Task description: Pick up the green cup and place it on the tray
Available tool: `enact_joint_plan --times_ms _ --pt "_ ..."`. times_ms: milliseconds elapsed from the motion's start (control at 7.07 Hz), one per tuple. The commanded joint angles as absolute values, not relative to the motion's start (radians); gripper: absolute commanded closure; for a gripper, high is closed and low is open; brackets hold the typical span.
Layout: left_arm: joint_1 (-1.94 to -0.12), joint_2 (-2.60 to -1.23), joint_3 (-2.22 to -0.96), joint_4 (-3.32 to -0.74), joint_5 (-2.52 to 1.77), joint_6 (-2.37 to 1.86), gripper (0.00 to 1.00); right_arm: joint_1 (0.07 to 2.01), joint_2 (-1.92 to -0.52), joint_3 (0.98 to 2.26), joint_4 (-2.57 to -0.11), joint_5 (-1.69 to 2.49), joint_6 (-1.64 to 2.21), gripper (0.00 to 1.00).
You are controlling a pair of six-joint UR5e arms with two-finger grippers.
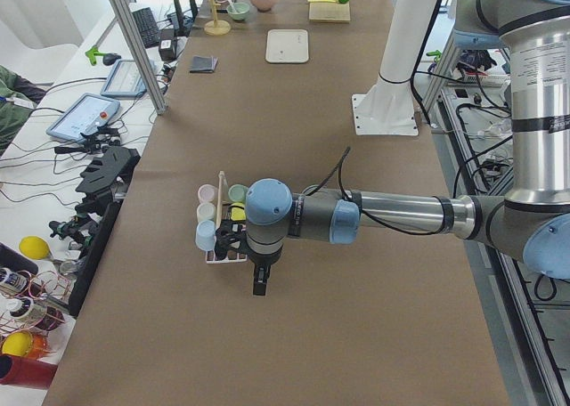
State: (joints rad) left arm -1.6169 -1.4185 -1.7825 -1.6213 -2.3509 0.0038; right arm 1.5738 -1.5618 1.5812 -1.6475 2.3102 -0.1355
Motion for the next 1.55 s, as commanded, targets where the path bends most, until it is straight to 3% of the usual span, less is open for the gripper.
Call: enact_joint_plan --times_ms 0,1414 --pt "-1.617 -1.419 -1.782 -1.623 -2.352 0.003 0.01 1.574 -1.56 1.582 -1.647 2.31 -0.135 0.0" --pt "-1.576 -1.425 -1.802 -1.72 -2.35 0.063 0.01 1.528 -1.552 1.588 -1.646 2.318 -0.106 0.0"
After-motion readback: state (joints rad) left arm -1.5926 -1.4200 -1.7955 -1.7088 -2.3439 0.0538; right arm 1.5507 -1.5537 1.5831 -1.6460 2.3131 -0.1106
